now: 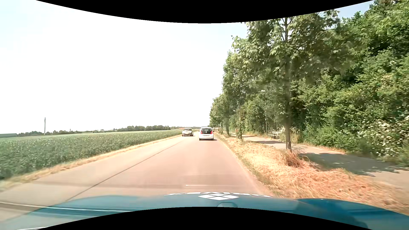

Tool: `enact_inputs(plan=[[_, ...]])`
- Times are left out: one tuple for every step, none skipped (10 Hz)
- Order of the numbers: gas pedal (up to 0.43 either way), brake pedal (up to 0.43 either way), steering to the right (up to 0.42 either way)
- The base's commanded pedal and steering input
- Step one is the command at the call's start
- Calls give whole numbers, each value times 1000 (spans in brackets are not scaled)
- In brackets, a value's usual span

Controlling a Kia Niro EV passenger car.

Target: Follow the waypoints while adhering to traffic rules and regulations

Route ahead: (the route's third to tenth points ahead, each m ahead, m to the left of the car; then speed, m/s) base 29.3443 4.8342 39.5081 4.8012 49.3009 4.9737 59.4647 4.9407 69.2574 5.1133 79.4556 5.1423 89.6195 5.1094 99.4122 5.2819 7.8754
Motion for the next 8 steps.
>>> enact_inputs(plan=[[110, 0, -3], [110, 0, -8], [110, 0, -9], [110, 0, -9], [110, 0, -9], [110, 0, -9], [110, 0, -9], [110, 0, -9]])
